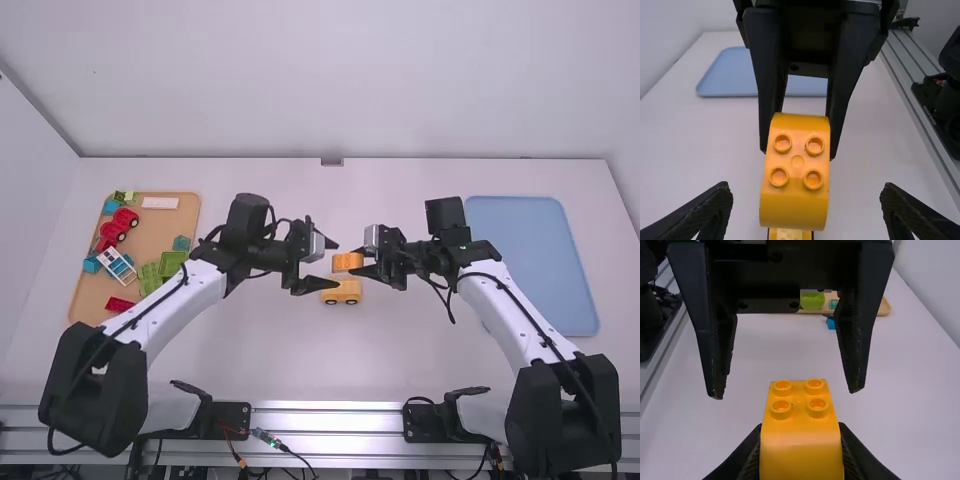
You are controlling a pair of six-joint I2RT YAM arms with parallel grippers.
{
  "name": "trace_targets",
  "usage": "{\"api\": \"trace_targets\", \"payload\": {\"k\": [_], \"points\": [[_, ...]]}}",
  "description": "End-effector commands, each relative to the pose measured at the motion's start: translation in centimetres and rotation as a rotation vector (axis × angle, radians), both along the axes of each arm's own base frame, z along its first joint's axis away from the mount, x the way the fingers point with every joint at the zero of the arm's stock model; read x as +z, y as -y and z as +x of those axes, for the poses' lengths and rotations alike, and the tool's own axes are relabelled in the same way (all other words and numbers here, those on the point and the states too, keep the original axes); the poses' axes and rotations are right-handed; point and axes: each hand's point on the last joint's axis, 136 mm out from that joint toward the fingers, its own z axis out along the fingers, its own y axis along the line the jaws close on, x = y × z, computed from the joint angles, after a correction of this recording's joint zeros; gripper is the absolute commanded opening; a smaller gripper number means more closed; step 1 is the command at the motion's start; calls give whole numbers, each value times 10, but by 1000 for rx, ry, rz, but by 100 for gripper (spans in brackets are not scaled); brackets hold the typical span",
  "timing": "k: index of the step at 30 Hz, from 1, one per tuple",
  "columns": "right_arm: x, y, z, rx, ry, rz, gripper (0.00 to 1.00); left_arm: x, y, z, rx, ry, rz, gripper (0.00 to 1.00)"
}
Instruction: Assemble lego blocks to make yellow taxi
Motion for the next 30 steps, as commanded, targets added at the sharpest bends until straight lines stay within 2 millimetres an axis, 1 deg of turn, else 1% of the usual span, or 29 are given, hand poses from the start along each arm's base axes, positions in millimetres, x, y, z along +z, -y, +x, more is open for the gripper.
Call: {"api": "trace_targets", "payload": {"k": [1,4,8,10,12,14,18,22,25,30], "points": [[-3,-2,-4,10,-29,8,0,7,2,-10,-28,4,-25,77],[-2,-3,-6,19,-34,20,0,9,3,-5,-3,-9,-28,73],[0,-4,-7,24,-37,28,0,10,4,-5,-4,-4,-31,71],[0,-4,-7,25,-38,30,0,9,4,-5,-2,-4,-30,71],[1,-4,-9,31,-43,38,0,9,4,-5,-4,-5,-31,74],[2,-5,-13,57,-28,49,0,9,4,-5,-1,-7,-30,74],[3,-5,-13,54,-36,52,0,9,4,-5,-2,-8,-31,74],[5,-6,-15,63,-38,67,0,9,4,-5,-2,-12,-30,70],[5,-6,-15,65,-34,67,0,9,4,-6,-3,-13,-31,69],[0,-15,-20,91,-20,35,0,12,4,-4,1,-9,-39,65]]}}
